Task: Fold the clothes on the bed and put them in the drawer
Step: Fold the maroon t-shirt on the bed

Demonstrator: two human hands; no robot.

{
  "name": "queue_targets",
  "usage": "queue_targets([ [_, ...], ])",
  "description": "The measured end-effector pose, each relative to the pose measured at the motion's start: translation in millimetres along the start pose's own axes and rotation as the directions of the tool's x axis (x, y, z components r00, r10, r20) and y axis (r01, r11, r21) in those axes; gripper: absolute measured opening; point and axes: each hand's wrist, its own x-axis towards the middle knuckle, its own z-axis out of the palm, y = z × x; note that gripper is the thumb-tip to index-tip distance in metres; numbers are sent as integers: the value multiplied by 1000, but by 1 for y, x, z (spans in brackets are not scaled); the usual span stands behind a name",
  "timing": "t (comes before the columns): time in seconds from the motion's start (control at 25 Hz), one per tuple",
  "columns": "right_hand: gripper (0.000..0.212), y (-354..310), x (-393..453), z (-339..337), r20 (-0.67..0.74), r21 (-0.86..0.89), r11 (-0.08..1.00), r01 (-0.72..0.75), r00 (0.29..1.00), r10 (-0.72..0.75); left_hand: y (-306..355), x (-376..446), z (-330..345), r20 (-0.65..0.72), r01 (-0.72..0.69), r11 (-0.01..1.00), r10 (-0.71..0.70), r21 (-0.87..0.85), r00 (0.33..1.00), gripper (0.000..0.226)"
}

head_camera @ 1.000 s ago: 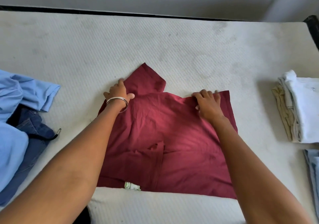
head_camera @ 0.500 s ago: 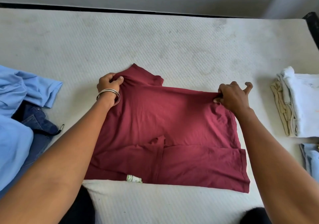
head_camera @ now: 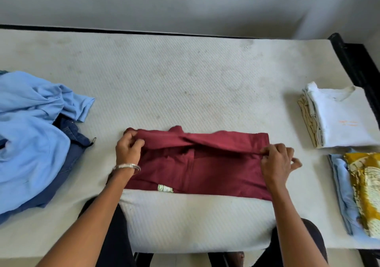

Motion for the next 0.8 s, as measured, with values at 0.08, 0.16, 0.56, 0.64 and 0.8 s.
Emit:
queue_targets([
  [0.08,22,11,-21,-2,32,7,1000,-12,999,12,-17,-25,-13,28,6,996,-9,86,1000,19],
  [0.16,23,21,-36,-1,80,-33,999,-41,996,43,-30,-47,-20,63,1,982,-14,189,998,14],
  [0.56,27,-30,-72,8,371,-188,977,102,928,-25,-62,-66,-25,216,29,728,-241,685,946,59],
  [0.64,33,-75,-74,18,382,150,956,252,877,-291,-56,-64,-22,179,22,731,-195,682,964,49],
  [0.8,80,-161,-64,31,491,422,866,269,735,-468,-52,-67,-12,392,-562,635,404,530,827,45],
])
